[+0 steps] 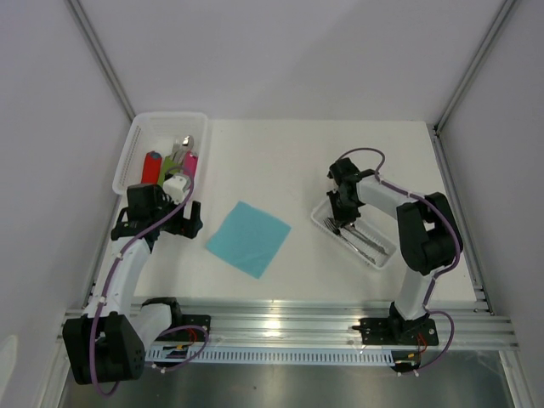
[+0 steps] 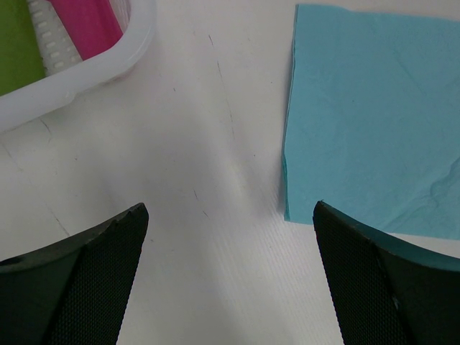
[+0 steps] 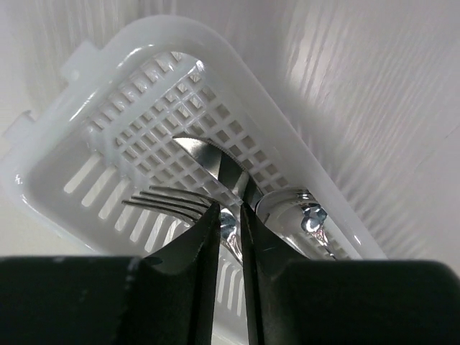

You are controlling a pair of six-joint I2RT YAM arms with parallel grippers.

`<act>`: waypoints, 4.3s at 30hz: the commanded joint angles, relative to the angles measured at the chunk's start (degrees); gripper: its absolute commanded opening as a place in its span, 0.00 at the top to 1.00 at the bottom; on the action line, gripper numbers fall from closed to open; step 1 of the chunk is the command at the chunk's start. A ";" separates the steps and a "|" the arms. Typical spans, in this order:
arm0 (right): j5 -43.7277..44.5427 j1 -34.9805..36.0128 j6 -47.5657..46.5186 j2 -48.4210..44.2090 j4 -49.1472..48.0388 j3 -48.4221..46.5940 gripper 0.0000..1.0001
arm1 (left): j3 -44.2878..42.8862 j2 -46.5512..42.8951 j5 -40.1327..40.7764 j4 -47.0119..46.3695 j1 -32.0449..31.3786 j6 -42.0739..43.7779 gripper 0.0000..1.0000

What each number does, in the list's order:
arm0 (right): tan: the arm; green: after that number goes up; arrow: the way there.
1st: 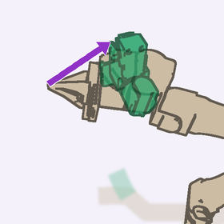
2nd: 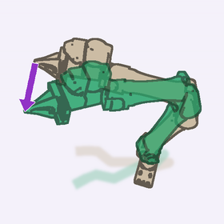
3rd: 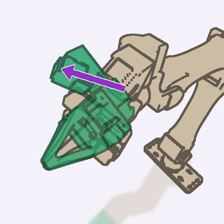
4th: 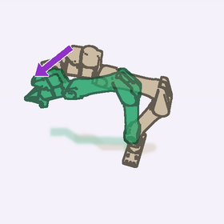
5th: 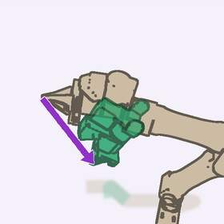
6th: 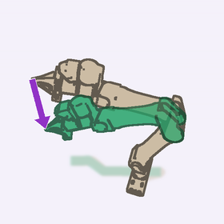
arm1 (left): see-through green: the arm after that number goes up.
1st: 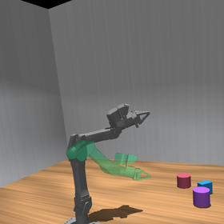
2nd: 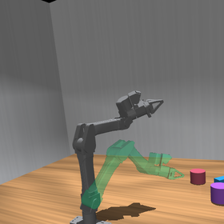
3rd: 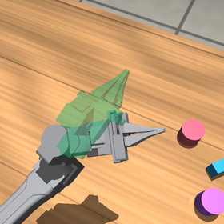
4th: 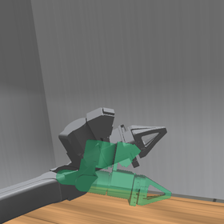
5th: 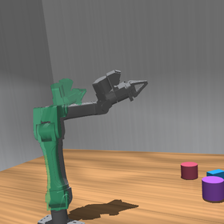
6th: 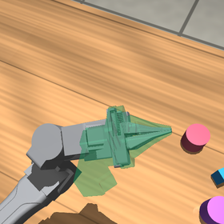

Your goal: Place the utensils on the paper napkin and roll it up

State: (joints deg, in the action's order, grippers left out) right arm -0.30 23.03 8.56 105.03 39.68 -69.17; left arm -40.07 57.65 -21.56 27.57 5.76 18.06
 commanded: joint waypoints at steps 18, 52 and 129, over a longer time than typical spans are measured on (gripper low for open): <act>1.00 0.00 -2.14 -3.61 4.88 2.90 0.66 | 0.44 0.45 0.03 -1.03 0.48 0.57 0.01; 13.48 4.57 -4.69 -11.69 5.23 -6.42 1.00 | 0.08 1.06 0.73 -1.21 0.48 0.57 0.00; 9.08 32.70 26.95 31.90 7.25 -54.49 0.73 | 2.19 0.89 2.31 -3.58 0.57 0.57 0.01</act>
State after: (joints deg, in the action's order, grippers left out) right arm 7.68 55.42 36.40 139.06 45.69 -120.64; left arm -37.91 58.50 -18.20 24.73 5.78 18.06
